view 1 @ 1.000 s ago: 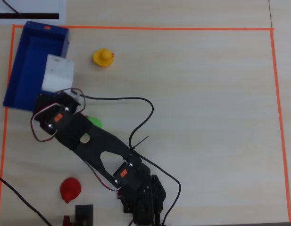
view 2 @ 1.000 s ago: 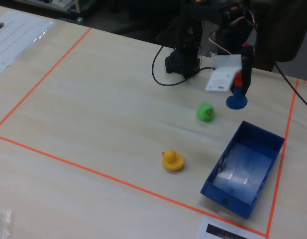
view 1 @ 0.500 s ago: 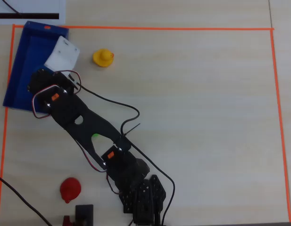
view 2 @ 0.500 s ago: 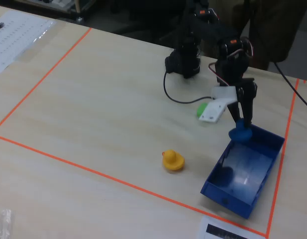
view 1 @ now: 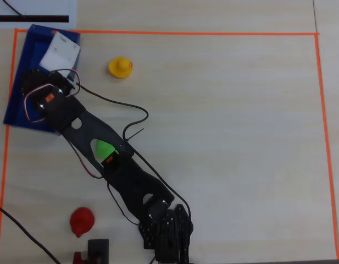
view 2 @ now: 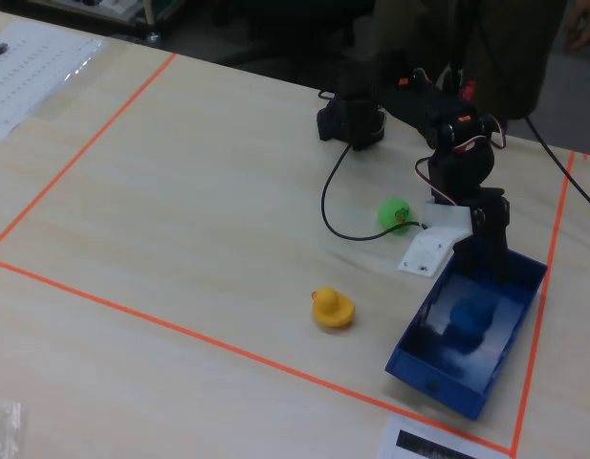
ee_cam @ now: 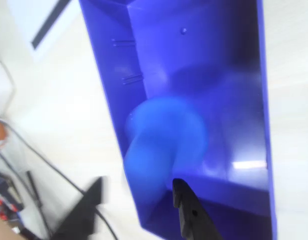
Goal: Grasp blue duck and put it into box.
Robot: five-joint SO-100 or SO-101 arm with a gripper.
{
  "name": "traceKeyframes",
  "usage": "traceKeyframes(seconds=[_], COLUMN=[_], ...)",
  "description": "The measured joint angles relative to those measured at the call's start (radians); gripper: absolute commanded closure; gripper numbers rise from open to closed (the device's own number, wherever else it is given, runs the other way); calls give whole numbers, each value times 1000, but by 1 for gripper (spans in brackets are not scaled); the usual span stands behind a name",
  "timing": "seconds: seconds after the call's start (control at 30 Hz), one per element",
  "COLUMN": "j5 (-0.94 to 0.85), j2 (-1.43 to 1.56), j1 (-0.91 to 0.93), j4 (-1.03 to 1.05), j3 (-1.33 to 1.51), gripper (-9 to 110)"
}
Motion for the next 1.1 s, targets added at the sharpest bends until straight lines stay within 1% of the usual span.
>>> traceKeyframes(seconds=[0.03, 0.07, 0.13, 0.17, 0.27, 0.37, 0.57, 0.67, 0.87, 1.0, 1.1], j5=[-8, -20, -43, -55, -107, -190, -413, -523, -718, -833, -885], j2=[-6, -6, -6, 0, 89, 325, 936, 1226, 1773, 2095, 2253], j1=[0, 0, 2, 5, 43, 115, 264, 313, 485, 617, 676], j4=[20, 38, 69, 89, 115, 72, -156, -209, -202, -155, -143], j3=[-18, -34, -55, -55, -8, 199, 907, 1279, 1944, 2269, 2450], gripper=[73, 80, 98, 101, 101, 101, 101, 101, 101, 101, 101])
